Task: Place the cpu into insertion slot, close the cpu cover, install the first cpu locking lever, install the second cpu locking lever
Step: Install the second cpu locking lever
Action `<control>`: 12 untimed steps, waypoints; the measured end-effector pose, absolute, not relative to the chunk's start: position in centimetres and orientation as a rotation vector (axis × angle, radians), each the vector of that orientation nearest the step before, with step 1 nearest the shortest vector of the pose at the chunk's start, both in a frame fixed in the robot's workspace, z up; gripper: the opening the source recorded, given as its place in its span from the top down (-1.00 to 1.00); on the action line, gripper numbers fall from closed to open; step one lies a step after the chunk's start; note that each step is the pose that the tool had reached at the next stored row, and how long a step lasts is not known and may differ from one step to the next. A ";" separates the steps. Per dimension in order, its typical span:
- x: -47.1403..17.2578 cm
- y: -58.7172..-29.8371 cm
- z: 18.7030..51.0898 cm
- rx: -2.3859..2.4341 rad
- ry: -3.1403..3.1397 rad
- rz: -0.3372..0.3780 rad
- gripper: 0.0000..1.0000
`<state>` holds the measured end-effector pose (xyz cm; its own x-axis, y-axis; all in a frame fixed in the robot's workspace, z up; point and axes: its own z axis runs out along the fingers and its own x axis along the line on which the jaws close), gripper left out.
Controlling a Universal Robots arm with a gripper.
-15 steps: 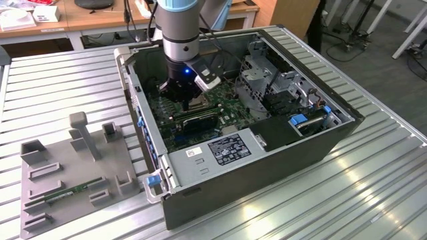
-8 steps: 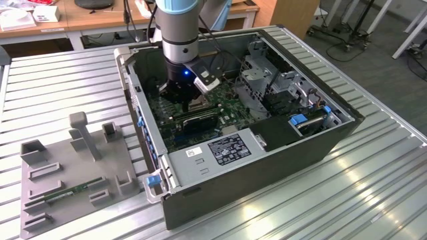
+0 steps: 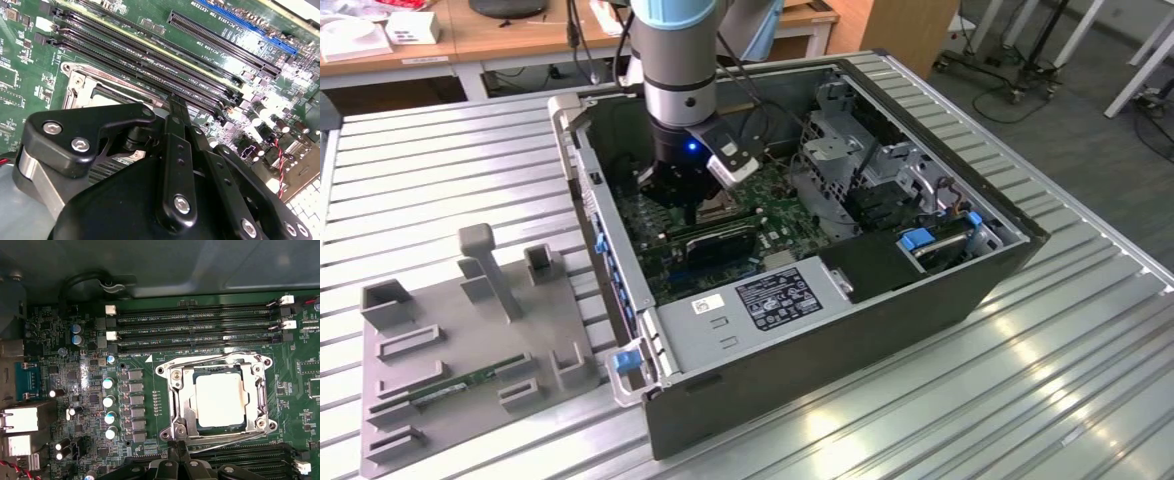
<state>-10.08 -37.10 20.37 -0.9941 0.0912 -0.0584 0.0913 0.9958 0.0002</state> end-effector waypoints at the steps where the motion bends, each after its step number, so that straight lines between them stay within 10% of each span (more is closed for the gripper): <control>1: -10.1 -37.1 20.4 0.141 3.080 -0.004 0.79; 12: -10.3 -37.1 20.2 0.141 3.079 -0.002 0.79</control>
<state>-10.33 -37.08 20.20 -0.9941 0.0912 -0.0595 0.0913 0.9958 0.0013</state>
